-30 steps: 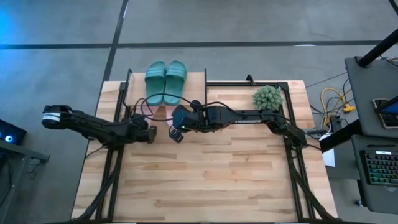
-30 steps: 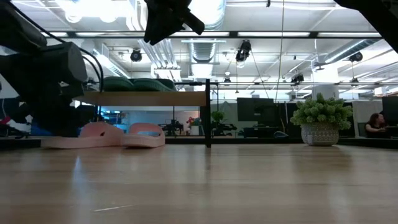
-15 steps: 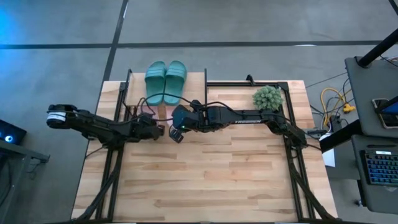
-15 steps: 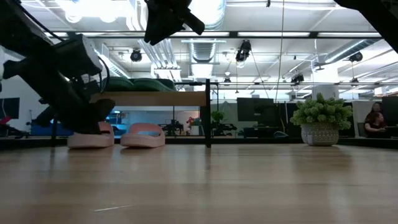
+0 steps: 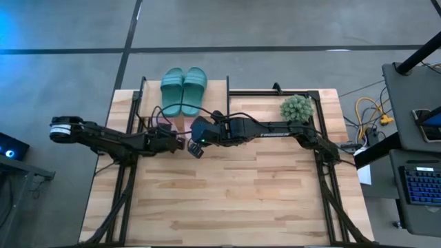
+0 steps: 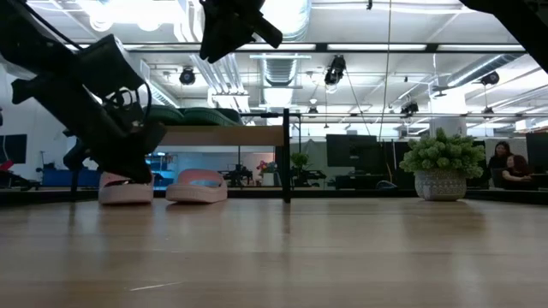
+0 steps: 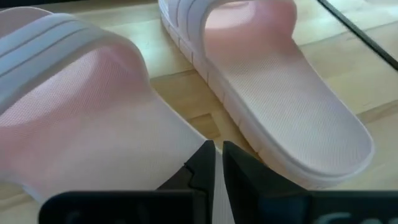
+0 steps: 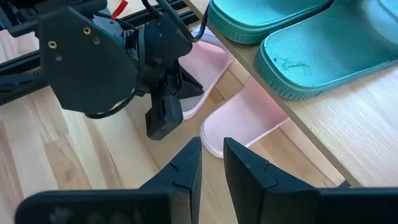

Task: Pick and place slides into the shelf
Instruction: Adjust the left pink slide under the shelf

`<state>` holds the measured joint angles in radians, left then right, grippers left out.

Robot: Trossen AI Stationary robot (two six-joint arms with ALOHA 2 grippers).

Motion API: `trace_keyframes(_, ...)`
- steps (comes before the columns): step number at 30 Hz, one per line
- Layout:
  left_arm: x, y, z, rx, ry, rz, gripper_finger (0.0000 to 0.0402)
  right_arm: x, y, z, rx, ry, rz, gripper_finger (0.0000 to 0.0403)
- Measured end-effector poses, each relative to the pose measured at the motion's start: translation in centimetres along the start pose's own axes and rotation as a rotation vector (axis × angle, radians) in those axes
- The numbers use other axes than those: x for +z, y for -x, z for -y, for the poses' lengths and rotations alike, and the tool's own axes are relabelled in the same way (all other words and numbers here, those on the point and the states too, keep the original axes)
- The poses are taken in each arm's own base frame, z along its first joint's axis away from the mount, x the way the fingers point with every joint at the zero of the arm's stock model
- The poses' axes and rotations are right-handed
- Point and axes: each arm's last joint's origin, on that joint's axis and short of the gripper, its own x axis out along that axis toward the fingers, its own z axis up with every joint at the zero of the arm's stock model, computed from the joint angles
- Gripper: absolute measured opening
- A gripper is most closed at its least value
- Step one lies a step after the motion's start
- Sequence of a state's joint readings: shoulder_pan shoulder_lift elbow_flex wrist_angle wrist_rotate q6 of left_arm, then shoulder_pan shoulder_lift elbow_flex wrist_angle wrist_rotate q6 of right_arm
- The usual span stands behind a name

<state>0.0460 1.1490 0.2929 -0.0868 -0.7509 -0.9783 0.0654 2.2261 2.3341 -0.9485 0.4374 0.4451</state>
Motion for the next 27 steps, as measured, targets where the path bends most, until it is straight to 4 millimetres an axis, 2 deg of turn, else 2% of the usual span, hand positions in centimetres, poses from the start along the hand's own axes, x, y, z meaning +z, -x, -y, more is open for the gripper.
trace_keyframes(7,0.1,0.1,0.0,-0.02,0.012,-0.01,0.0017,-0.1,0.0,0.0,-0.007,0.003,-0.003,0.0059)
trace_keyframes(17,-2.6,-1.5,-0.7,0.044,-0.104,-0.154,0.0017,0.1,-0.1,0.3,-0.015,0.006,-0.001,0.0059)
trace_keyframes(27,-2.4,-0.2,-2.5,0.114,-0.323,-0.234,0.0017,0.0,-0.2,0.4,-0.021,0.011,-0.013,0.0059)
